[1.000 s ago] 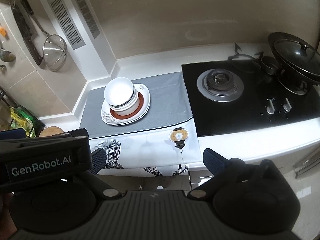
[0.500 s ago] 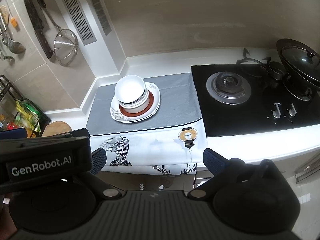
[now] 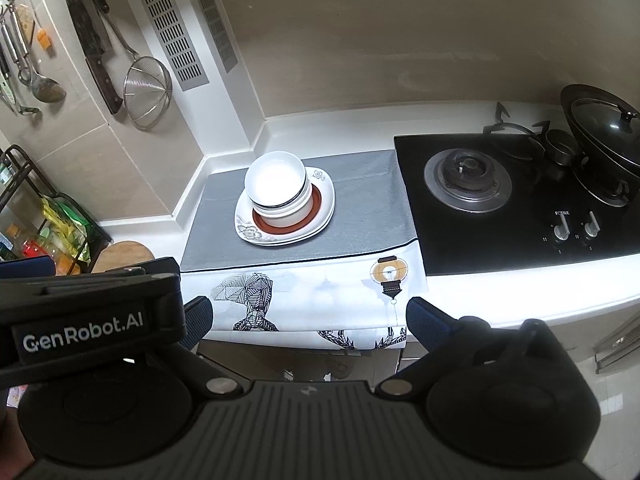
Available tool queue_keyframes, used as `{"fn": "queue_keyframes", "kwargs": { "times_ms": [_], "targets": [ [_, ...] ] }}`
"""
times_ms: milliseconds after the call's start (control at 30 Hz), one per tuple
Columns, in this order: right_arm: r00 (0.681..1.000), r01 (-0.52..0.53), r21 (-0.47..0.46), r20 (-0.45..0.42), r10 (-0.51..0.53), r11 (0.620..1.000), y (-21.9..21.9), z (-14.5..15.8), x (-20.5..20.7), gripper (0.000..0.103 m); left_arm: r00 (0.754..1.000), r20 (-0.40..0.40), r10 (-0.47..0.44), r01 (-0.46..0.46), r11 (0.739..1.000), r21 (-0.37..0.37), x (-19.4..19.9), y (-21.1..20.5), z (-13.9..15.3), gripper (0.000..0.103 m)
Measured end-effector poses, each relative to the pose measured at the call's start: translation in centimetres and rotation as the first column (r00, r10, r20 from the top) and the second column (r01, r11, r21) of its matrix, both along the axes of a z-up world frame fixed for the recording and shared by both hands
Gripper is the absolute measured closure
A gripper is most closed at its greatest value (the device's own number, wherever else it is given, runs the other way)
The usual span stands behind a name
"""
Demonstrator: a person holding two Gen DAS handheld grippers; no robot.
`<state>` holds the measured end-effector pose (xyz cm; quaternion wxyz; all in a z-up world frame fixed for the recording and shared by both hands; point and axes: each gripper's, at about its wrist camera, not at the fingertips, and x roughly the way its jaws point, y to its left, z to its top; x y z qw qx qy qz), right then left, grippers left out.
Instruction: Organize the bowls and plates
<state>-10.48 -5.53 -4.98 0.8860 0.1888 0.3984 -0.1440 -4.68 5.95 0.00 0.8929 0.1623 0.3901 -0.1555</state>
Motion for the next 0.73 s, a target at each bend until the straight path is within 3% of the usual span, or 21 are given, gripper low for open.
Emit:
{"fn": "queue_keyframes", "kwargs": {
  "times_ms": [733],
  "targets": [
    [1.0, 0.015, -0.001, -0.007, -0.015, 1.0, 0.17, -1.01, 0.61, 0.001, 1.0, 0.004, -0.006, 0.006, 1.0, 0.001, 0.67, -0.04, -0.94, 0.0]
  ]
}}
